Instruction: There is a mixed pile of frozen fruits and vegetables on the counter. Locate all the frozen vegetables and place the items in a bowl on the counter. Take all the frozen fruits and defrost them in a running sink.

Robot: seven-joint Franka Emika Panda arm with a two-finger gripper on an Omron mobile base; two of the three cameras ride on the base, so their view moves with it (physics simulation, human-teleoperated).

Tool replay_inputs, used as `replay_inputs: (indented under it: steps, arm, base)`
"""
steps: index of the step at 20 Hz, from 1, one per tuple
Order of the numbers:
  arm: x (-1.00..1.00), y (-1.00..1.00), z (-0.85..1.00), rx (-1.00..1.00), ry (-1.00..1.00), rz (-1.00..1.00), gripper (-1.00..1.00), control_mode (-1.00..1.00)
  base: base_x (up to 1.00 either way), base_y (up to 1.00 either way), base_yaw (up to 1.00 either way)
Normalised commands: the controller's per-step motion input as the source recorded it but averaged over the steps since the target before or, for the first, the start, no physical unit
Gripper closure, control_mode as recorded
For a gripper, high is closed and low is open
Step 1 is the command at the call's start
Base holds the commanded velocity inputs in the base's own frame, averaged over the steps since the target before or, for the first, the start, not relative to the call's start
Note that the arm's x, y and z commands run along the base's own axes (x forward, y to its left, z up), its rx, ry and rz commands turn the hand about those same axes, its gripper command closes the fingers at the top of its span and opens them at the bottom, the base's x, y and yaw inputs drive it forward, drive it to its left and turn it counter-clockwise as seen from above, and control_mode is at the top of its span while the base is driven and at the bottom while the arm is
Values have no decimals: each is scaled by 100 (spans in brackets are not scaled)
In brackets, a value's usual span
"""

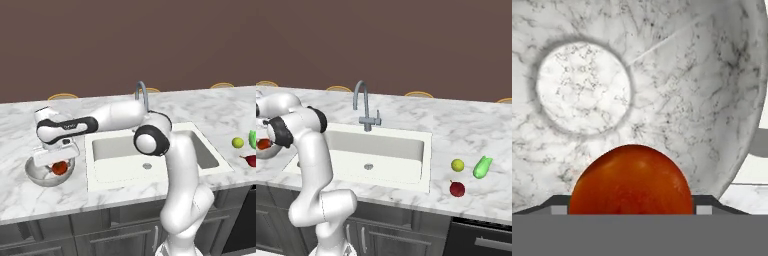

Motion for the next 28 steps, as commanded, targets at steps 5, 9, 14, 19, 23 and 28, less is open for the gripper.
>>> replay_inputs:
  steps: [5, 9, 14, 19, 23, 28]
  arm:
    - [0, 9, 64, -17, 2, 0, -100, -100]
    - [3, -2, 69, -1, -4, -1, -100, -100]
    - [-21, -31, 87, 0, -6, -1, -100, -100]
    - [-60, -76, 47, 0, -19, 0, -100, -100]
    - [-63, -100, -1, 1, -9, 1, -100, -100]
    - [-17, -98, -20, 2, 0, 5, -100, -100]
  base:
    - [0, 0, 0]
    - [0, 0, 0]
    - [0, 0, 0]
    - [0, 0, 0]
    - [0, 0, 0]
    - [0, 0, 0]
